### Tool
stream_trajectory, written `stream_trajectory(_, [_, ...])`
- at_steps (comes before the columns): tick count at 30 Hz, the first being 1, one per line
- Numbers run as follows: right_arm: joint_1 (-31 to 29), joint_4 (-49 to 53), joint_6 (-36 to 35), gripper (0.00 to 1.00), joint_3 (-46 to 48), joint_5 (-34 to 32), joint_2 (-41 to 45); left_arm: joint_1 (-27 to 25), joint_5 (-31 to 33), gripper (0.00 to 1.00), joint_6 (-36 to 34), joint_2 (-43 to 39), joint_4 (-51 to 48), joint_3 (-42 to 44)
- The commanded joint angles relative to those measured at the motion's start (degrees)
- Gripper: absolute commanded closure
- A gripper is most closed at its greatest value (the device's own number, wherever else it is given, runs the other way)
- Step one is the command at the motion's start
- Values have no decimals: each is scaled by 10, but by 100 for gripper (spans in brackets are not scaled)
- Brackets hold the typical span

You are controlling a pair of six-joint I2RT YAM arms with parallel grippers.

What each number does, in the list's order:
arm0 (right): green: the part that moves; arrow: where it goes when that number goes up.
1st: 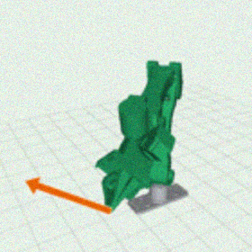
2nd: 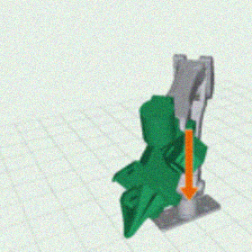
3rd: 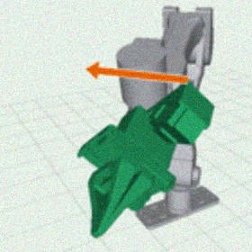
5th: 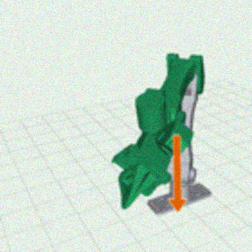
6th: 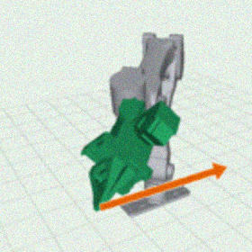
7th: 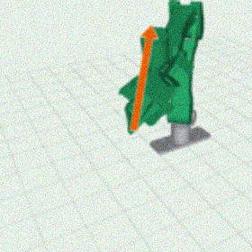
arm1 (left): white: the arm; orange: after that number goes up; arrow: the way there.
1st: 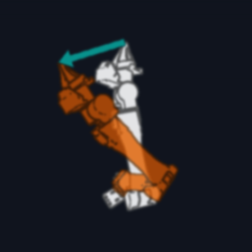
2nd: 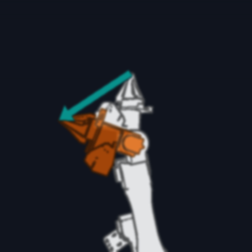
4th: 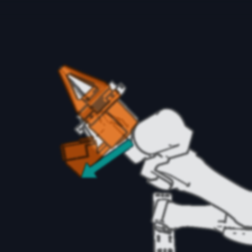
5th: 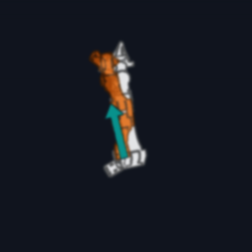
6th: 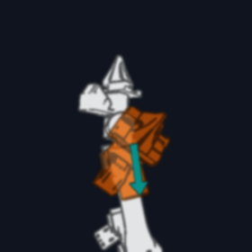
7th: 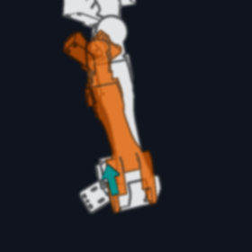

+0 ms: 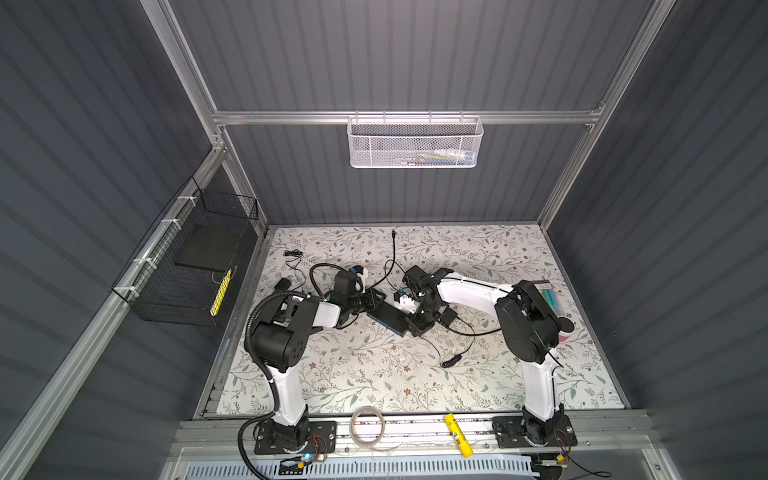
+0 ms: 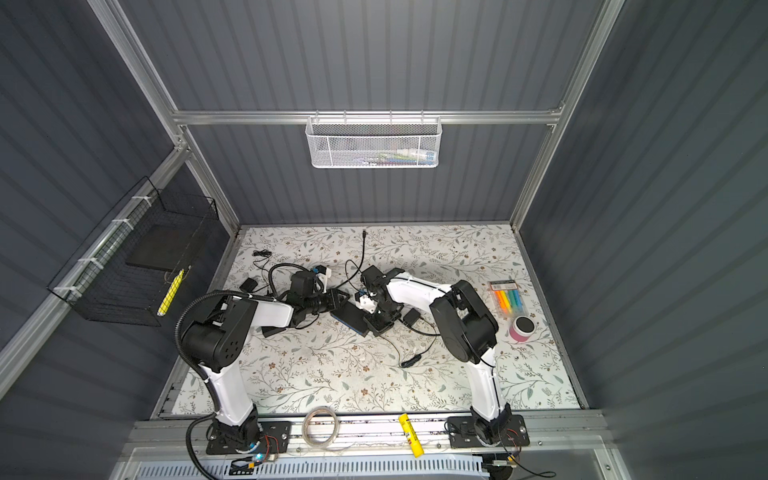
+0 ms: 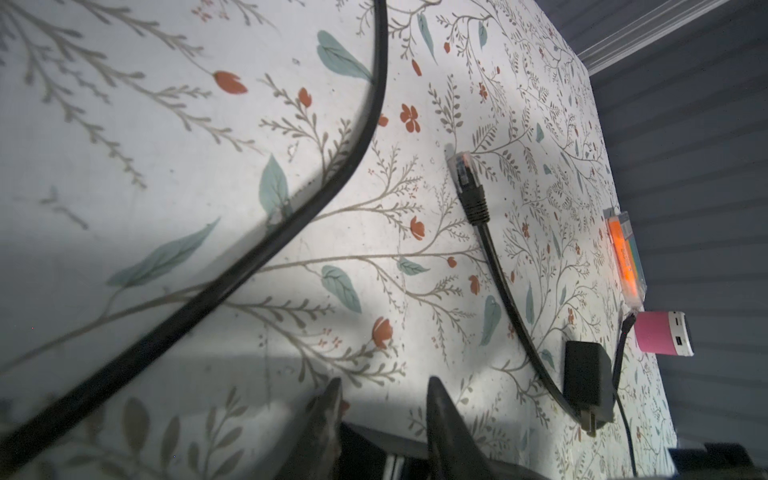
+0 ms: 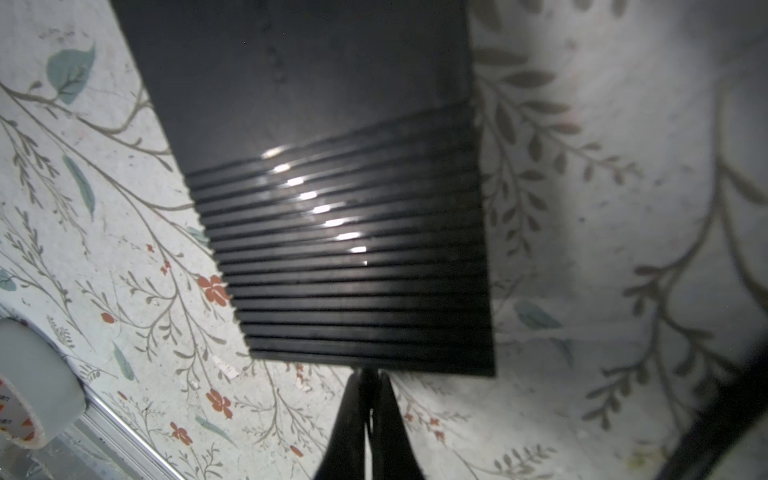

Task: Insert the plug into the switch port

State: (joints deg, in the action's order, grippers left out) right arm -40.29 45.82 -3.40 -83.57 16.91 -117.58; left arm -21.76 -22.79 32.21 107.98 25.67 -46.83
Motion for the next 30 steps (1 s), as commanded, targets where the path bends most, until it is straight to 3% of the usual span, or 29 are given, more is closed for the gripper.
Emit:
stream_trajectory(1, [7, -138, -36, 93, -20, 5, 28, -32, -45, 67, 19, 15, -155, 32])
stream_trajectory(7, [17, -117, -47, 89, 21, -20, 67, -29, -26, 66, 30, 3, -157, 10])
stream_trajectory(13, [37, -155, -24, 85, 130, -65, 126, -22, -15, 60, 6, 11, -186, -42])
stream_trajectory(16, [42, -169, -12, 75, 173, -83, 155, -22, -15, 58, -4, 17, -197, -70])
stream_trajectory(21, [44, -161, 21, 67, 204, -117, 206, -22, 5, 51, -4, -9, -211, -87])
stream_trajectory(25, [44, -162, 99, 61, 230, -148, 268, -17, 35, 42, -26, -57, -252, -103])
stream_trajectory(30, [44, -263, 251, 54, 307, -111, 341, -14, 56, 35, -62, -106, -305, -129])
